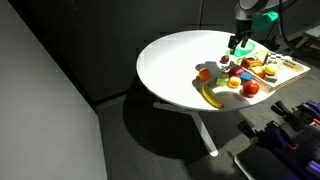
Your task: Pick up the purple block and put it in the wooden tray
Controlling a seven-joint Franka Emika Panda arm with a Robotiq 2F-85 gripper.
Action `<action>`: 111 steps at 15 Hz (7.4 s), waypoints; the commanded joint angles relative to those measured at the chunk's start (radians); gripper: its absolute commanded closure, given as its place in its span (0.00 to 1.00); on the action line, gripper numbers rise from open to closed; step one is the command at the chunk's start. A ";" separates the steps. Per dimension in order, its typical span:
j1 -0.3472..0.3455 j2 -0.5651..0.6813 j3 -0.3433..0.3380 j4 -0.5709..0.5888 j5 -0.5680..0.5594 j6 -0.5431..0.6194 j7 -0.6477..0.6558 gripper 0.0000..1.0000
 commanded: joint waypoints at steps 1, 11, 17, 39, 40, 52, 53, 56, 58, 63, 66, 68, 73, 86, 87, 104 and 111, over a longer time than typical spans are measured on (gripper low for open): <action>-0.012 0.019 0.009 0.012 -0.003 0.009 0.007 0.00; -0.032 0.046 0.010 0.001 0.009 0.023 0.000 0.00; -0.028 0.064 0.010 -0.003 0.001 0.029 0.007 0.00; -0.027 0.139 0.014 0.007 -0.005 0.012 0.000 0.00; -0.028 0.145 0.015 0.008 -0.004 0.011 -0.001 0.00; -0.011 0.195 -0.009 0.025 -0.023 0.066 0.070 0.00; -0.010 0.196 -0.010 0.025 -0.024 0.070 0.073 0.00; -0.009 0.201 -0.010 0.020 -0.026 0.083 0.073 0.00; -0.014 0.208 -0.003 0.027 -0.022 0.067 0.051 0.00; -0.020 0.218 0.005 0.038 -0.015 0.043 0.030 0.00; -0.018 0.218 0.004 0.037 -0.021 0.042 0.030 0.00; -0.020 0.220 0.005 0.037 -0.018 0.042 0.026 0.00; -0.020 0.222 0.007 0.036 -0.017 0.045 0.023 0.28; -0.021 0.208 0.008 0.029 -0.018 0.049 0.018 0.69; -0.020 0.201 0.008 0.025 -0.019 0.050 0.017 0.69; -0.012 0.089 0.007 -0.002 -0.027 0.059 0.021 0.69; -0.013 0.047 0.008 -0.015 -0.026 0.061 0.019 0.69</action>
